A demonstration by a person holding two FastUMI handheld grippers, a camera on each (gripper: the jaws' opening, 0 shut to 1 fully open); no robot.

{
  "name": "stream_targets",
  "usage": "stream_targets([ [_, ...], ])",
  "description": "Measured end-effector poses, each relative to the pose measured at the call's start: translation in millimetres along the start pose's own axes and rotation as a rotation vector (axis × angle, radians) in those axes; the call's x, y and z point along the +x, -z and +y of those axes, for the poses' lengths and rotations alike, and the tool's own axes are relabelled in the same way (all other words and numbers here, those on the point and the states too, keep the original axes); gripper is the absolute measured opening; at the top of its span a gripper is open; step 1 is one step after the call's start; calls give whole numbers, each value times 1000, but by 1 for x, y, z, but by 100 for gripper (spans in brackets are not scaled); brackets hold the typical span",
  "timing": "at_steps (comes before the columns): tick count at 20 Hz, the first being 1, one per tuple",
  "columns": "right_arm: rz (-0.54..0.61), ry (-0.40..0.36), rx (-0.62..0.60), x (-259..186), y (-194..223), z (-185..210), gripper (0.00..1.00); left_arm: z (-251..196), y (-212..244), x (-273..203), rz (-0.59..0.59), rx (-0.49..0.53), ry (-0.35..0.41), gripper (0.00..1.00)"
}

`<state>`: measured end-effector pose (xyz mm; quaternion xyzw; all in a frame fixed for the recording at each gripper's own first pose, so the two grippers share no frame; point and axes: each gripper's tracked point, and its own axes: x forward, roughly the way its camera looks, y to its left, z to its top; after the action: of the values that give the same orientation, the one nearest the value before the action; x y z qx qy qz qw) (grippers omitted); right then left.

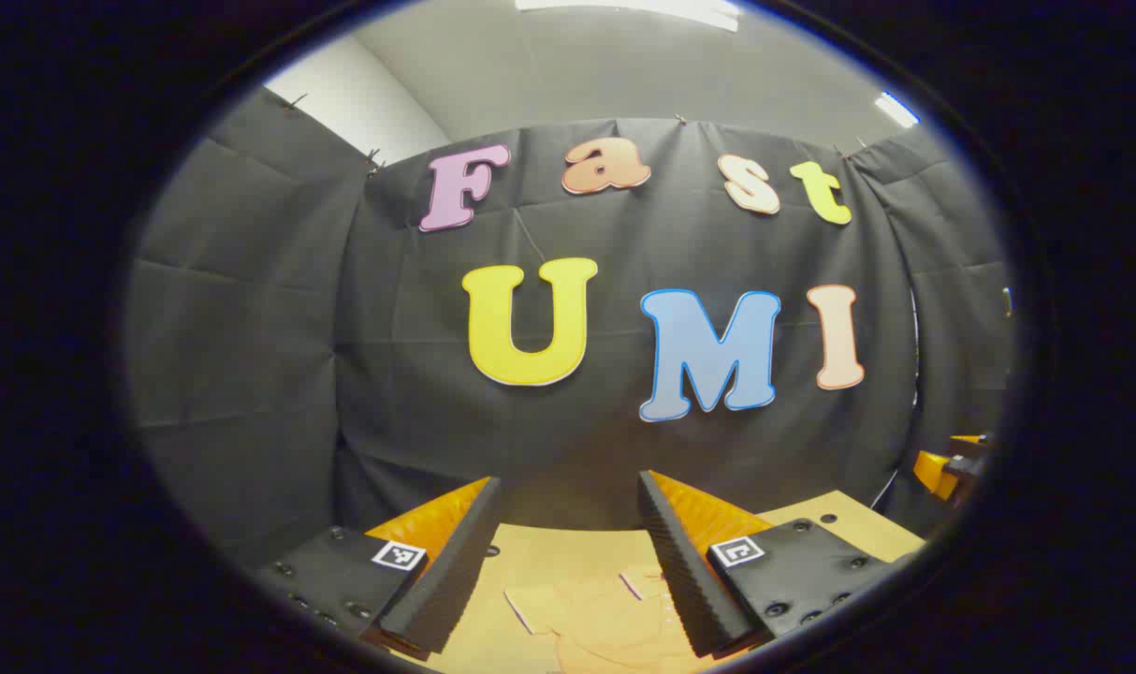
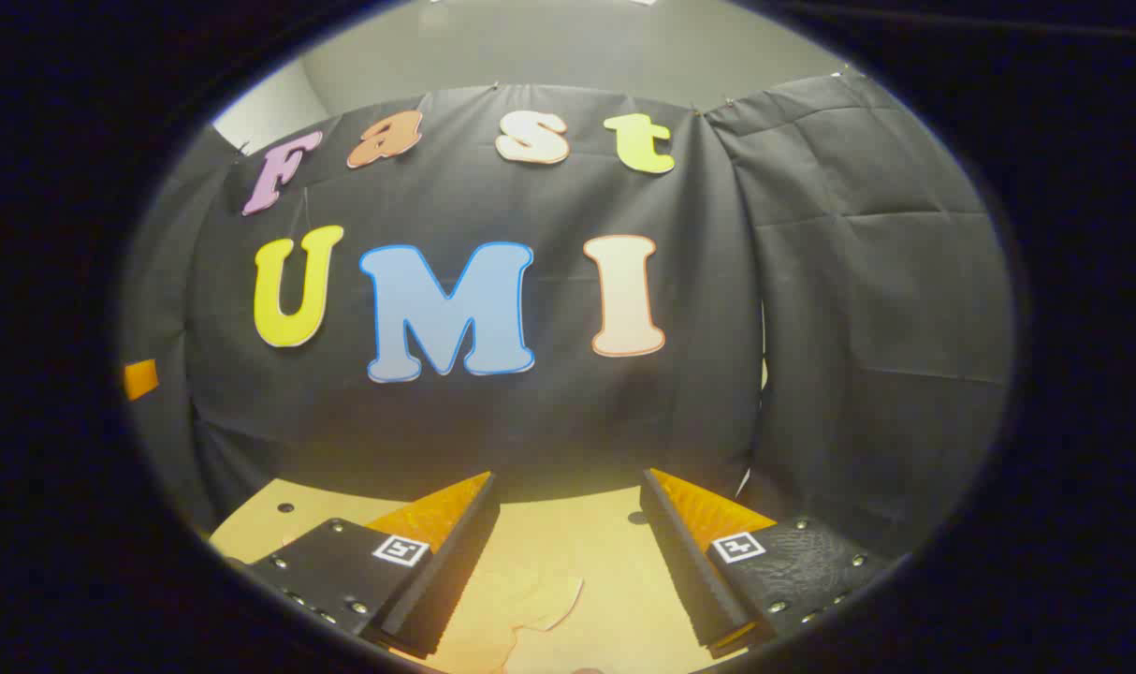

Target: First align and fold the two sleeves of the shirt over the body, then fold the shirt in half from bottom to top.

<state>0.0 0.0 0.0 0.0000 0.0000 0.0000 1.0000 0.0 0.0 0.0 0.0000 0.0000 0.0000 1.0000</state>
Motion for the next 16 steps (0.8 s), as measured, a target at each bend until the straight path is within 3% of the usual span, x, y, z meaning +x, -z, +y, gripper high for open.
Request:
stream_targets([
  [12,50,17,-89,-12,14,25,94,24,39,23,79,-109,12,95],
  [16,60,19,-108,-17,18,26,94,29,36,21,65,-96,-2,94],
])
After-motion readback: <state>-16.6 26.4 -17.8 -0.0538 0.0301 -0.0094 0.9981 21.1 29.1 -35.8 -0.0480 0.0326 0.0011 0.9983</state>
